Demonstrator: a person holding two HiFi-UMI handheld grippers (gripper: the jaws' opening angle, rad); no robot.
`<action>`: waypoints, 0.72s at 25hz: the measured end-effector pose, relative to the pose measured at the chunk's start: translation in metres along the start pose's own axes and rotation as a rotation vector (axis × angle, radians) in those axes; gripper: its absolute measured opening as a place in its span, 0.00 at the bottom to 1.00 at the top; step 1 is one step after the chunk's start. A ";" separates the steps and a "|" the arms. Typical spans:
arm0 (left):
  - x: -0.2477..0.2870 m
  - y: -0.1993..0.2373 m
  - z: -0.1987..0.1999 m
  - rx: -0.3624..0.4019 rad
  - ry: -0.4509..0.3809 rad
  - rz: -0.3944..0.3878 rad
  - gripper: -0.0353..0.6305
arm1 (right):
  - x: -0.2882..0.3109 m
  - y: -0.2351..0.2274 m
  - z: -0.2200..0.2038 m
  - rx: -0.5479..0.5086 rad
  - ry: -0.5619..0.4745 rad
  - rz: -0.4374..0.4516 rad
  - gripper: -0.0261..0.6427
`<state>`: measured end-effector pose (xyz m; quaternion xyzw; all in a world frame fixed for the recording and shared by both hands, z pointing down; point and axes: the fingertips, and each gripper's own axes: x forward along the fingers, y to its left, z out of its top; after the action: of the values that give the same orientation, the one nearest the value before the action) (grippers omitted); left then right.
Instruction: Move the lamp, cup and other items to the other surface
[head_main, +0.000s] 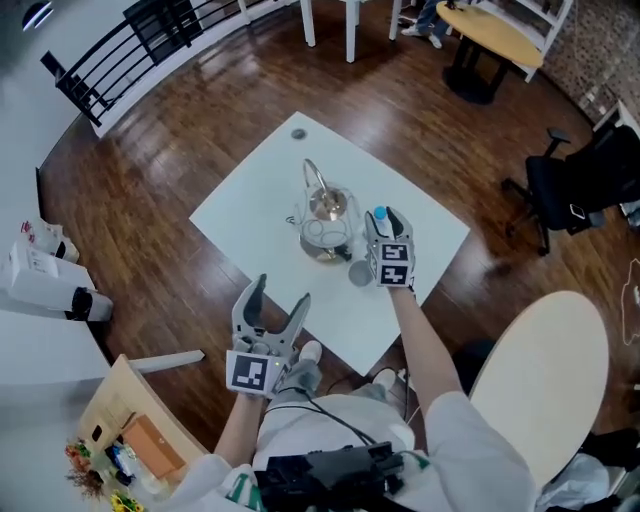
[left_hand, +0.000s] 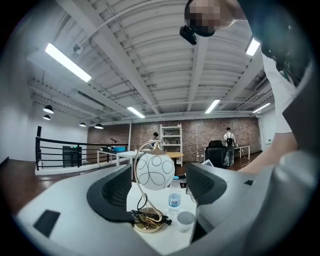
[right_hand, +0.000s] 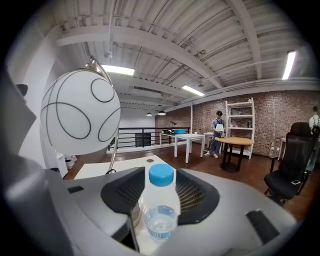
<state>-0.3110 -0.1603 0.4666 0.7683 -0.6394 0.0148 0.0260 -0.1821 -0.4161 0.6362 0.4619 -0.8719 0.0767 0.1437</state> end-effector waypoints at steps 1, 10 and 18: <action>-0.001 0.000 0.001 -0.008 0.001 0.003 0.57 | -0.001 -0.002 0.001 0.012 0.007 -0.009 0.29; 0.005 -0.021 -0.004 0.035 -0.031 -0.061 0.57 | -0.068 -0.027 0.046 0.111 -0.130 -0.073 0.28; 0.022 -0.104 0.013 0.030 -0.078 -0.269 0.56 | -0.196 -0.071 0.090 0.070 -0.253 -0.199 0.28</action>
<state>-0.2049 -0.1641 0.4528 0.8473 -0.5310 -0.0094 -0.0086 -0.0351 -0.3271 0.4879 0.5566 -0.8297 0.0336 0.0235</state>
